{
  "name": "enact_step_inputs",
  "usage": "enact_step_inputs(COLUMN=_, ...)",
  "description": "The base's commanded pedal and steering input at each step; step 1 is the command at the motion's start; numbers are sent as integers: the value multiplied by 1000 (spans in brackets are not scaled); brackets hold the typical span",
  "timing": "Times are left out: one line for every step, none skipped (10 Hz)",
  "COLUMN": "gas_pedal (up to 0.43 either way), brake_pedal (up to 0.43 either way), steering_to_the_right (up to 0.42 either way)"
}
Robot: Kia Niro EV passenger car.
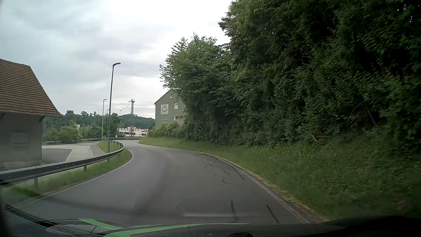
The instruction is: Follow the waypoints while adhering to traffic rules and regulations
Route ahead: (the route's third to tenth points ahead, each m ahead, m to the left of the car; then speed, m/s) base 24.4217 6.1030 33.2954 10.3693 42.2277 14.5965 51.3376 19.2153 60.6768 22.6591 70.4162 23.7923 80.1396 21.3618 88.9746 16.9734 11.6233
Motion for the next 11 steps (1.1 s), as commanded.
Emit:
enact_step_inputs(gas_pedal=87, brake_pedal=0, steering_to_the_right=-51)
enact_step_inputs(gas_pedal=87, brake_pedal=0, steering_to_the_right=-53)
enact_step_inputs(gas_pedal=87, brake_pedal=0, steering_to_the_right=-56)
enact_step_inputs(gas_pedal=87, brake_pedal=0, steering_to_the_right=-58)
enact_step_inputs(gas_pedal=87, brake_pedal=0, steering_to_the_right=-62)
enact_step_inputs(gas_pedal=87, brake_pedal=0, steering_to_the_right=-66)
enact_step_inputs(gas_pedal=87, brake_pedal=0, steering_to_the_right=-67)
enact_step_inputs(gas_pedal=87, brake_pedal=0, steering_to_the_right=-69)
enact_step_inputs(gas_pedal=87, brake_pedal=0, steering_to_the_right=-71)
enact_step_inputs(gas_pedal=87, brake_pedal=0, steering_to_the_right=-72)
enact_step_inputs(gas_pedal=87, brake_pedal=0, steering_to_the_right=-72)
